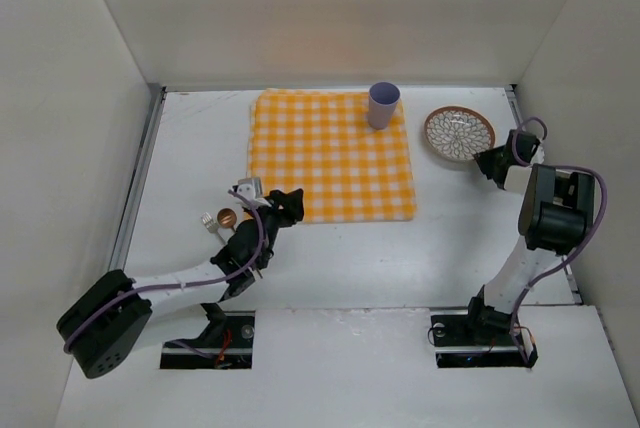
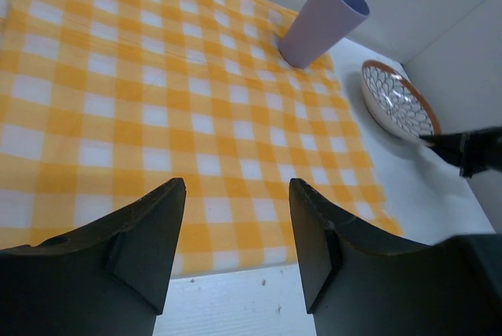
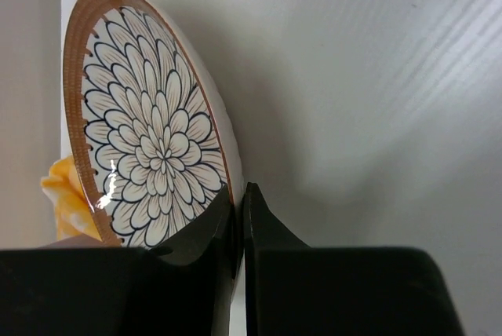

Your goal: Set the dinner table for one person

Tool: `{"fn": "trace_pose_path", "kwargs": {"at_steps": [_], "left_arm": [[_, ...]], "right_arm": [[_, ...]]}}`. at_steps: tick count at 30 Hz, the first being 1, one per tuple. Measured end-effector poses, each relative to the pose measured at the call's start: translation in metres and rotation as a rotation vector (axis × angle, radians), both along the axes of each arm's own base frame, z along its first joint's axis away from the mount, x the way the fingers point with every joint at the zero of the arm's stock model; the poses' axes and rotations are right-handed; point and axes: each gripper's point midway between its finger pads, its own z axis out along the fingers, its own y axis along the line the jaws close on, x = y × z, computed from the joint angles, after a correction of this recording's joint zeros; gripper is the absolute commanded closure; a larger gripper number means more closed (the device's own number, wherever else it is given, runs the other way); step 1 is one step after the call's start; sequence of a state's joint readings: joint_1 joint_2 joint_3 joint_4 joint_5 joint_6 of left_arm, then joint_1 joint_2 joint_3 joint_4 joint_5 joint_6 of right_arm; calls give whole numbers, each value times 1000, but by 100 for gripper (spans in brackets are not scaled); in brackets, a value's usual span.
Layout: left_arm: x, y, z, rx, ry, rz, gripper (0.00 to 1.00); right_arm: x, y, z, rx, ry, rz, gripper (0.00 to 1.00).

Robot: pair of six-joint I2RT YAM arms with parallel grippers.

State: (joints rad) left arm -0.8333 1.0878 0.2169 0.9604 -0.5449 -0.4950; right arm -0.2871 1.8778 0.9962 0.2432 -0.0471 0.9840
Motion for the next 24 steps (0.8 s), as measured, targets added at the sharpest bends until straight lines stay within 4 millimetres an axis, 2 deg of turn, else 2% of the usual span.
{"fn": "trace_pose_path", "kwargs": {"at_steps": [4,7,9,11,13,16,19,21,24], "left_arm": [[6,33,9,-30,-32,116,44],[9,58,13,-50,-39,208,44],[11,69,15,-62,-39,251,44],[13,77,12,-63,-27,283,44],[13,83,7,-57,-9,306,43],[14,89,1,-49,11,332,43],[14,94,-2,-47,25,346,43],[14,97,-3,-50,28,359,43],[14,102,-5,-49,37,374,43]], "right_arm": [[-28,0,-2,57,-17,-29,97],[-48,-1,23,38,-42,-45,96],[-55,2,53,15,-94,-44,96],[-56,9,91,-17,-182,-28,95],[-55,24,135,-49,-289,6,95],[-55,67,186,-79,-411,111,95],[-56,131,218,-82,-485,273,94],[-61,177,225,-68,-506,386,94],[-74,243,219,-46,-494,554,94]]}}
